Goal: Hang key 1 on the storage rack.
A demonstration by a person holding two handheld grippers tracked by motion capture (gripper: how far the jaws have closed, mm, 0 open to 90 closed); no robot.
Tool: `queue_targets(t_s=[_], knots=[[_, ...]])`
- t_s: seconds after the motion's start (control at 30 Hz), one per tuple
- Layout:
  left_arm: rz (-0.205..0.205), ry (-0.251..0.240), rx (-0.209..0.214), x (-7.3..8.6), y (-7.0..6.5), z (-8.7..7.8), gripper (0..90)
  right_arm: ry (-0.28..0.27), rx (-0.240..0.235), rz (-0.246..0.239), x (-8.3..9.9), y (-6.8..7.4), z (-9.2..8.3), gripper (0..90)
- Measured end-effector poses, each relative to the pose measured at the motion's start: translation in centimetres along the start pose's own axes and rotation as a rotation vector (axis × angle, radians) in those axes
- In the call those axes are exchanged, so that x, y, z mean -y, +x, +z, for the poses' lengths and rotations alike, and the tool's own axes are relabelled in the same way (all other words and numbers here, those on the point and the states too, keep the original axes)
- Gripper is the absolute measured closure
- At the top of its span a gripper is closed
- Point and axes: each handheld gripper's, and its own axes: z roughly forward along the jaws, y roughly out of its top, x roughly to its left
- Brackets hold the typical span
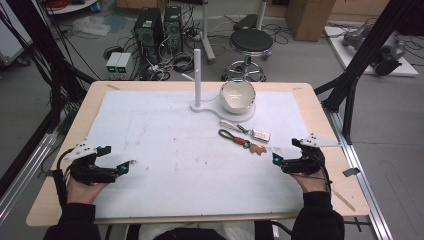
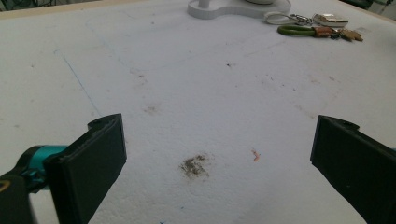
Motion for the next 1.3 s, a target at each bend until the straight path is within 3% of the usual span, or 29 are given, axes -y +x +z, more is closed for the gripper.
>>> queue_targets(t_s=[0.67,1.3], knots=[[0.004,0.001,-0.005,0.2,-0.3,-0.2,3.9,0.024,-0.002,-0.010,-0.1,0.1,0.4,0.7],[0.014,0.011,0.002,0.2,-0.5,0.1,3.9,0.133,-0.007,-0.046,-1.4,1.2,2.9,0.7]])
